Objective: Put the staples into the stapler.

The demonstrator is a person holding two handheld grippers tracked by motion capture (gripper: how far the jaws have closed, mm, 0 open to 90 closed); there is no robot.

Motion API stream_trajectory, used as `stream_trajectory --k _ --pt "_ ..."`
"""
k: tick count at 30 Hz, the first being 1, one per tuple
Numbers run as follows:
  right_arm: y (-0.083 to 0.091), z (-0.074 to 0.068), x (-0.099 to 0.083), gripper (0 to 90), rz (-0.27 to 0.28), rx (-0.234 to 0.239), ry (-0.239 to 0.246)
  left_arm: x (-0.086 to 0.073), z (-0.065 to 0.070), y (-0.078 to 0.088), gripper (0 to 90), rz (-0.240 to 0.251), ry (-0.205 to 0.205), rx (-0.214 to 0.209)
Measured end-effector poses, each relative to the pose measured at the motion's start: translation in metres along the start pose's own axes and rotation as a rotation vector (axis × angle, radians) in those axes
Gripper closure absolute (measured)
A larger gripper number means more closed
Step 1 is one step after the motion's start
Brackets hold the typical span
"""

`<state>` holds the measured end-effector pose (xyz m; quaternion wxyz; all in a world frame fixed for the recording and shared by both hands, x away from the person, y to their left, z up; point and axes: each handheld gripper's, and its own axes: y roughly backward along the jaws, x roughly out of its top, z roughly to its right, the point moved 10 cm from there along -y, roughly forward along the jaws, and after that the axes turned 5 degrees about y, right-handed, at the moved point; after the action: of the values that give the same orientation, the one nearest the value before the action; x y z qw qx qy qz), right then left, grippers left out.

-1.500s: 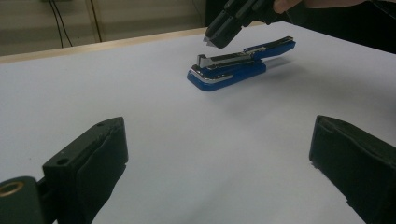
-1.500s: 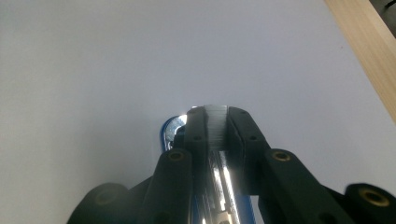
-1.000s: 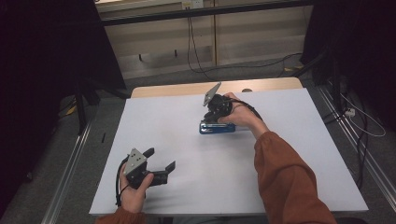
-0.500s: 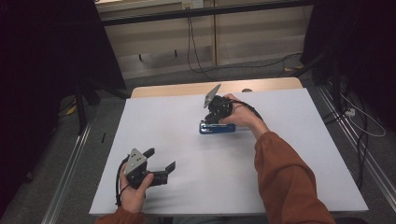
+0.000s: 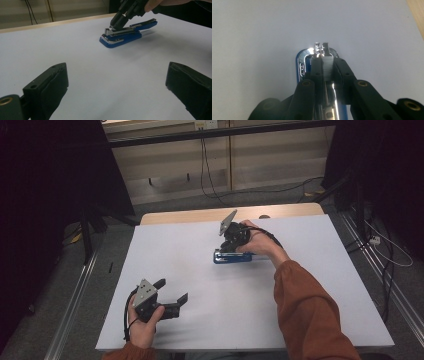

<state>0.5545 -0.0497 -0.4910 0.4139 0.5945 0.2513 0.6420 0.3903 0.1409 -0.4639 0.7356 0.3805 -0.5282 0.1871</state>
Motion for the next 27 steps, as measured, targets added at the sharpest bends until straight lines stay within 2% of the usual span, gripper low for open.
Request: stream_trajectory --k 13,17,23,24,25,27 --pt "-0.0013 -0.0018 0.0019 79.3 0.006 0.019 0.035 0.0001 0.0001 0.0 4.6 0.0 -0.003 -0.002" --pt "-0.0006 -0.0024 0.0019 79.3 0.0 0.019 0.017 0.0001 0.0005 -0.0001 4.6 0.0 -0.004 -0.003" --pt "-0.0012 -0.0022 0.0042 79.2 0.01 0.018 0.036 0.0 0.0005 -0.0002 4.6 -0.001 -0.003 -0.004" --pt "-0.0006 -0.0032 0.004 79.2 0.003 0.02 0.03 0.0 0.0004 -0.0002 4.6 0.0 -0.003 -0.003" --pt "-0.0011 -0.003 0.0041 79.2 0.004 0.022 0.049 0.0001 0.0002 0.0 4.6 0.001 -0.003 0.0" --pt "-0.0012 -0.0035 0.0034 79.2 -0.012 0.021 0.042 0.0 0.0004 -0.0001 4.6 -0.001 -0.004 -0.003"
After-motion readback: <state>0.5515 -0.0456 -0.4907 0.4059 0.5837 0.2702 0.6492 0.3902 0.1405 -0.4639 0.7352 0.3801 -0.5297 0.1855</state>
